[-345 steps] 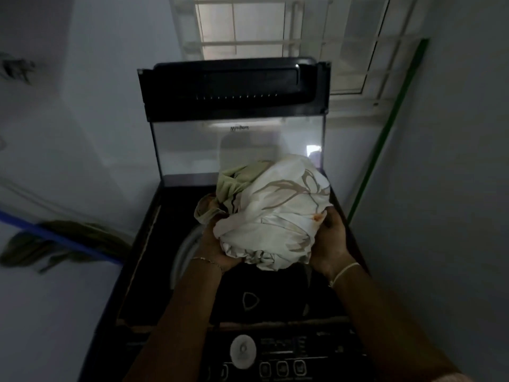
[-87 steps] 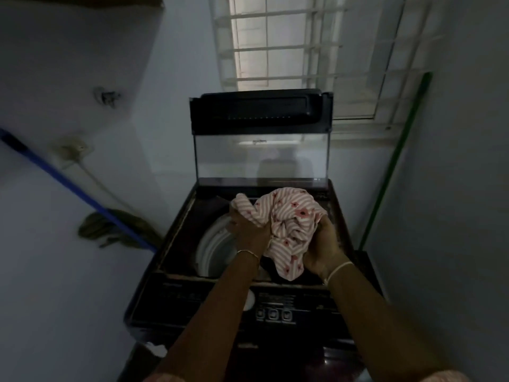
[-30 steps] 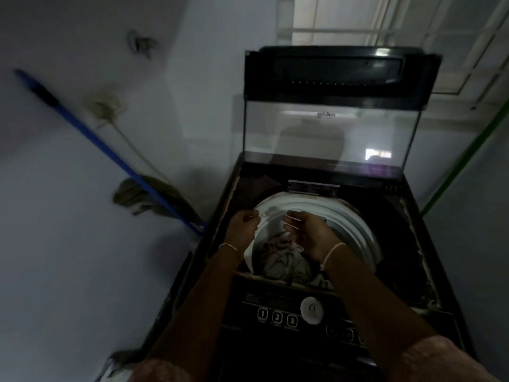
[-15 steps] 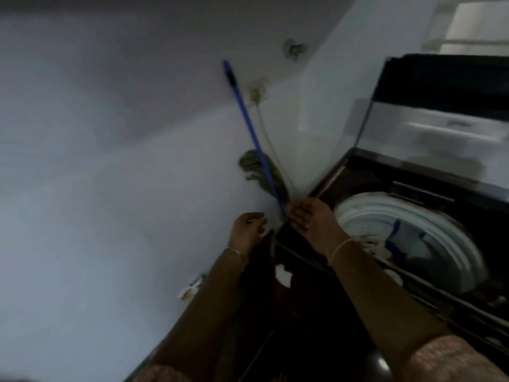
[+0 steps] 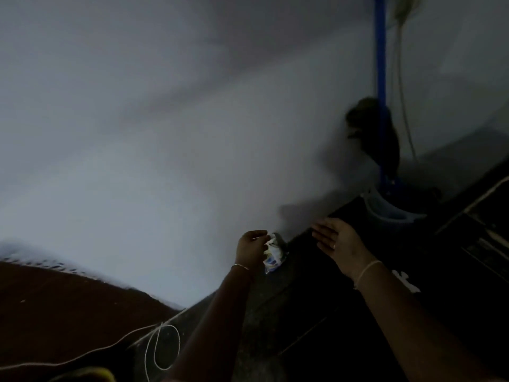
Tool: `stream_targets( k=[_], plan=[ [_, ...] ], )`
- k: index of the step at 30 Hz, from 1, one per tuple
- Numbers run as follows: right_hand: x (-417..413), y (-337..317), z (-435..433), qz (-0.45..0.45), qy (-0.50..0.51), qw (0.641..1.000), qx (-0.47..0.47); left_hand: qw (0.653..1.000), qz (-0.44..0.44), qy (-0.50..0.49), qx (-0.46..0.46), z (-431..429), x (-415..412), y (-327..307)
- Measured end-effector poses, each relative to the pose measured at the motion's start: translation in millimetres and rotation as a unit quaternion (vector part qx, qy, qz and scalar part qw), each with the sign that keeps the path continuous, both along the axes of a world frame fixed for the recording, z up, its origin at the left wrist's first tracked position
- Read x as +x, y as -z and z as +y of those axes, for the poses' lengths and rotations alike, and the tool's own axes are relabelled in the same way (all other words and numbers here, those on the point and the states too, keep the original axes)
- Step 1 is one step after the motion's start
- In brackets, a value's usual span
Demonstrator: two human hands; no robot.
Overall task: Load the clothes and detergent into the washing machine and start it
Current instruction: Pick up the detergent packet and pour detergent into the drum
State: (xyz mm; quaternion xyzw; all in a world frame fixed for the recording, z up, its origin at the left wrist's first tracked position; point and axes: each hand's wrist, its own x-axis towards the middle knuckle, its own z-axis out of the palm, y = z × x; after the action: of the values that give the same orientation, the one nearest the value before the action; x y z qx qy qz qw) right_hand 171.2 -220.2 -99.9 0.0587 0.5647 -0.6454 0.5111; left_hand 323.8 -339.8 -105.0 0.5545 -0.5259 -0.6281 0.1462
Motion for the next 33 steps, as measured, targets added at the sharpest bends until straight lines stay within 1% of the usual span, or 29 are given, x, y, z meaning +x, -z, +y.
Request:
stream_targets(
  k=[4, 7, 11, 15, 18, 19, 20, 21, 23, 26, 27, 29, 33],
  plan=[
    [0.5, 59.2, -31.7, -0.013, -0.03, 0.998, 0.055, 0.997, -0.069, 0.004, -0.018, -36.0, 8.2, 67.5],
    [0.9, 100.9, -50.2, -0.016, -0.044, 0.994, 0.098, 0.991, -0.128, 0.028, -0.032, -54.6, 12.6, 109.9],
    [-2.6, 157.9, -86.0, -0.002, -0.091, 0.986, 0.143, 0.985, -0.159, 0.059, -0.037, -79.2, 6.3, 157.8],
    [-9.5, 220.3, -131.4, 0.057, -0.159, 0.969, 0.18, 0.982, -0.177, 0.061, -0.032, -112.2, -10.1, 215.9],
    [-15.9, 280.3, -169.1, 0.137, -0.198, 0.951, 0.195, 0.981, -0.187, 0.052, -0.022, -137.4, -24.1, 259.4],
    [-18.2, 303.0, -179.8, 0.176, -0.221, 0.936, 0.208, 0.979, -0.193, 0.056, -0.019, -144.3, -28.3, 272.7],
    [-20.0, 322.8, -189.0, 0.218, -0.256, 0.915, 0.224, 0.978, -0.199, 0.063, -0.017, -150.4, -31.7, 284.8],
    [-21.4, 339.8, -197.4, 0.266, -0.3, 0.884, 0.238, 0.976, -0.205, 0.071, -0.015, -156.1, -34.6, 295.7],
    [-22.0, 366.0, -214.0, 0.365, -0.393, 0.808, 0.245, 0.972, -0.217, 0.084, -0.009, -167.1, -38.7, 316.6],
    [-18.5, 393.7, -241.0, 0.489, -0.476, 0.703, 0.199, 0.969, -0.231, 0.09, -0.01, -184.5, -41.8, 345.3],
    [-16.8, 402.5, -249.4, 0.514, -0.495, 0.676, 0.184, 0.967, -0.237, 0.094, -0.012, -189.6, -42.7, 353.8],
    [-14.8, 422.5, -263.9, 0.538, -0.525, 0.638, 0.168, 0.965, -0.241, 0.099, -0.008, -198.6, -42.8, 370.7],
    [-15.8, 450.8, -274.3, 0.56, -0.604, 0.533, 0.196, 0.964, -0.247, 0.098, 0.007, -205.1, -42.6, 391.7]
  ],
)
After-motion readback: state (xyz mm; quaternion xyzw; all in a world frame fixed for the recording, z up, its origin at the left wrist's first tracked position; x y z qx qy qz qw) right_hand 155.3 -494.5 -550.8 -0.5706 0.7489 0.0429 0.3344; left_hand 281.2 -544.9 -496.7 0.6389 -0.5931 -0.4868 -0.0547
